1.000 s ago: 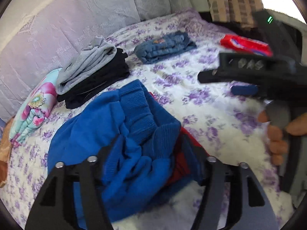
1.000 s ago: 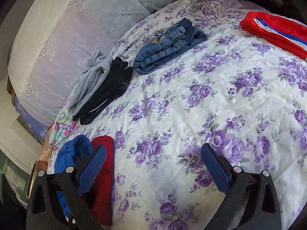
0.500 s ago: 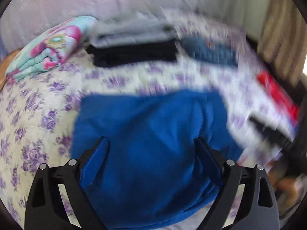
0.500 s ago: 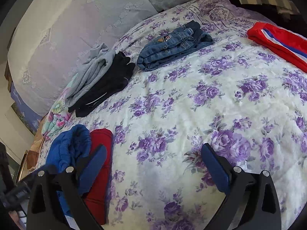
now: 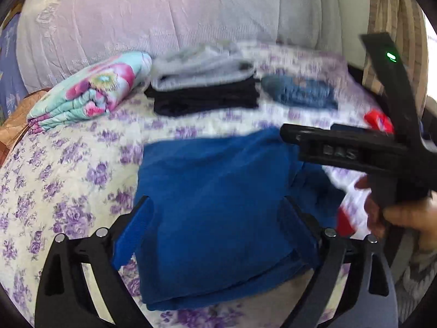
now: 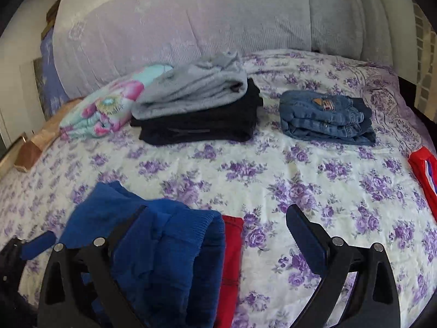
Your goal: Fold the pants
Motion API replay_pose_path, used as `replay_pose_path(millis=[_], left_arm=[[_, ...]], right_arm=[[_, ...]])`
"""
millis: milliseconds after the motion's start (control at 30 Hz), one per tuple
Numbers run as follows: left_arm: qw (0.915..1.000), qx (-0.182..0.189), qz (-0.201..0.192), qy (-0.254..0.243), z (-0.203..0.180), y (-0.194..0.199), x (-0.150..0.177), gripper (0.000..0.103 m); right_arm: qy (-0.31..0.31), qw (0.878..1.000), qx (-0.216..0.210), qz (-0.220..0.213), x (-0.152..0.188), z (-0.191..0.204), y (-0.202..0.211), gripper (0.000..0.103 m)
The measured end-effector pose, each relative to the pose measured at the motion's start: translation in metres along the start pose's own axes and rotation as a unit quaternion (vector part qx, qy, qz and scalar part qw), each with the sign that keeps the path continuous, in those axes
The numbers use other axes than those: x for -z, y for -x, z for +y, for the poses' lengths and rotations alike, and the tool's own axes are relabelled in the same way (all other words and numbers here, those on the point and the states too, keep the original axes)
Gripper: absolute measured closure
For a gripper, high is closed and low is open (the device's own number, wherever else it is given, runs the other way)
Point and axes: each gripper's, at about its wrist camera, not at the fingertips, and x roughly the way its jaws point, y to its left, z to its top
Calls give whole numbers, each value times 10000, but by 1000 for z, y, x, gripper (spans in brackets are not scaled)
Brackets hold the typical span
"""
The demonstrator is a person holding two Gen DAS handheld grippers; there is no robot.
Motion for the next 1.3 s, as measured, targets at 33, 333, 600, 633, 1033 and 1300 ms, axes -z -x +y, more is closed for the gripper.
replay_pose_path(millis=[33, 333, 600, 633, 1033, 1300], left_arm=[[9999, -1, 130, -77, -1, -8, 3, 11], [9995, 262, 18, 182, 12, -6, 6, 7], [9957, 29, 437, 822, 57, -22, 1, 5], [9949, 73, 478, 884, 58, -30, 6, 4], [9873, 585, -16, 1476, 77, -14, 20, 5], [9833, 640, 164, 1696, 85, -22, 24, 5]], right_arm=[[-129, 9996, -125, 223, 10, -9, -18, 4], [-877, 9925, -837, -157, 19, -33, 18, 4], [-690, 9916, -957, 532, 55, -25, 20, 4], [-740, 9911, -980, 514, 55, -26, 20, 4], [-1469, 9690, -1980, -170, 62, -51, 46, 4], [-1708, 9627, -2096, 30, 65, -53, 35, 4]])
